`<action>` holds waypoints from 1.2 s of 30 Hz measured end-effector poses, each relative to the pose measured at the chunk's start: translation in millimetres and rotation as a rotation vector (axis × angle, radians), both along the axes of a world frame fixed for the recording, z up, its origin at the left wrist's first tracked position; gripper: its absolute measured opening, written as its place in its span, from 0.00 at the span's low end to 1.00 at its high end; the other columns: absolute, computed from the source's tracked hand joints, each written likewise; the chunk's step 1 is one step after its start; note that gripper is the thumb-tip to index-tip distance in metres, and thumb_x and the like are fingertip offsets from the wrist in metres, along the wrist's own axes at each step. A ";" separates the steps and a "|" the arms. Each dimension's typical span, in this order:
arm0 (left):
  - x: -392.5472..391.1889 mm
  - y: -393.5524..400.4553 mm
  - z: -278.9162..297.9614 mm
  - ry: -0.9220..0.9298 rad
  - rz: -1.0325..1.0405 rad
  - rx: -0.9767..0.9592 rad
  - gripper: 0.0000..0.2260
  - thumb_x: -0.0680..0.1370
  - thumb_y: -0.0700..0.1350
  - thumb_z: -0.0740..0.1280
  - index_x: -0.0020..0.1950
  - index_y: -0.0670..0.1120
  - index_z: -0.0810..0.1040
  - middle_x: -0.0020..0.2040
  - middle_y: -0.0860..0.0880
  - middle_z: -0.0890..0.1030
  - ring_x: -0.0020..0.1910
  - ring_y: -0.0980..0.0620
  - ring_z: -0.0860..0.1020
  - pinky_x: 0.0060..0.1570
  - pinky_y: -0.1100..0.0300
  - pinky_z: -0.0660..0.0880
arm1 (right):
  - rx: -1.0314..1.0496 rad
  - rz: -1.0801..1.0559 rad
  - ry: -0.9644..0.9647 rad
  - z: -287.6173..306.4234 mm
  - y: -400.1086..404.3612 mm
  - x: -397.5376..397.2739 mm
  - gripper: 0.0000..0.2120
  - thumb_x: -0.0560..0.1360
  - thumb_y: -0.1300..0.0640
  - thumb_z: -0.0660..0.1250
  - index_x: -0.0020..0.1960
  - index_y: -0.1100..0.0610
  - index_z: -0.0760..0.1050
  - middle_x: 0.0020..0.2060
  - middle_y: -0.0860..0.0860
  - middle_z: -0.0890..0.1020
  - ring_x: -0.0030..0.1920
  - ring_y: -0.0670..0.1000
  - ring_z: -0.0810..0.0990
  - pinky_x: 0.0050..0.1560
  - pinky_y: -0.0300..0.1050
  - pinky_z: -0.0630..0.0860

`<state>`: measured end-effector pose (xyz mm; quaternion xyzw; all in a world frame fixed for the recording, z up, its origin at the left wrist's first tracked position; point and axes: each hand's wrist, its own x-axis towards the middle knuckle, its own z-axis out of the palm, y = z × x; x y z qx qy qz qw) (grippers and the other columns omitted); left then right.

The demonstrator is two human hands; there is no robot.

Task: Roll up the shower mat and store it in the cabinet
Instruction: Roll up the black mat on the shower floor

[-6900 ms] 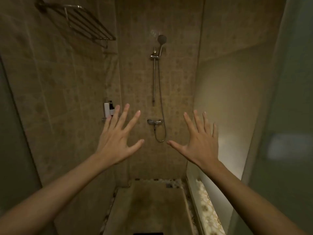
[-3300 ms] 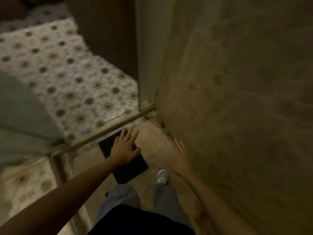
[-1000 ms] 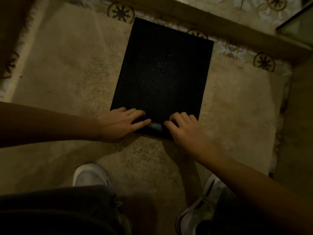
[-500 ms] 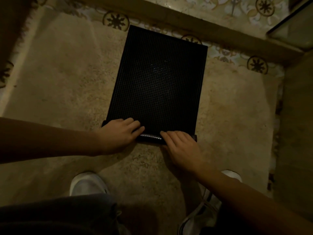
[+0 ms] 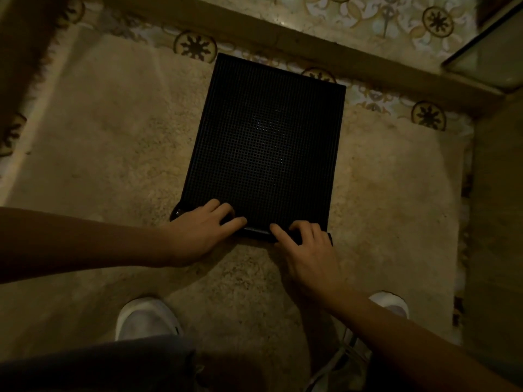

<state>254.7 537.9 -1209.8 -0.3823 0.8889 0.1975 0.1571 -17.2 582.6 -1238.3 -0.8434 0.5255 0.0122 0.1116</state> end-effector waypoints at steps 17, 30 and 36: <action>14.5 -12.8 -4.8 0.092 0.093 -0.152 0.26 0.79 0.49 0.57 0.77 0.60 0.59 0.59 0.40 0.72 0.52 0.42 0.72 0.43 0.49 0.71 | 0.000 0.001 0.034 9.9 -20.4 -3.9 0.21 0.82 0.44 0.53 0.72 0.47 0.69 0.49 0.55 0.74 0.47 0.56 0.72 0.44 0.51 0.70; 25.9 -42.0 -21.3 0.162 -0.073 -0.168 0.25 0.81 0.60 0.54 0.73 0.48 0.65 0.60 0.36 0.72 0.52 0.41 0.73 0.37 0.49 0.79 | 0.000 0.137 0.002 11.0 -63.3 -10.4 0.21 0.82 0.44 0.52 0.72 0.48 0.70 0.45 0.55 0.71 0.38 0.51 0.68 0.33 0.44 0.62; 25.9 -34.6 -14.9 0.128 -0.111 -0.294 0.23 0.80 0.53 0.55 0.74 0.45 0.67 0.58 0.37 0.73 0.52 0.40 0.72 0.46 0.46 0.75 | -0.064 0.118 -0.045 9.8 -65.8 -9.3 0.19 0.83 0.45 0.54 0.69 0.49 0.74 0.50 0.56 0.75 0.46 0.56 0.71 0.44 0.52 0.70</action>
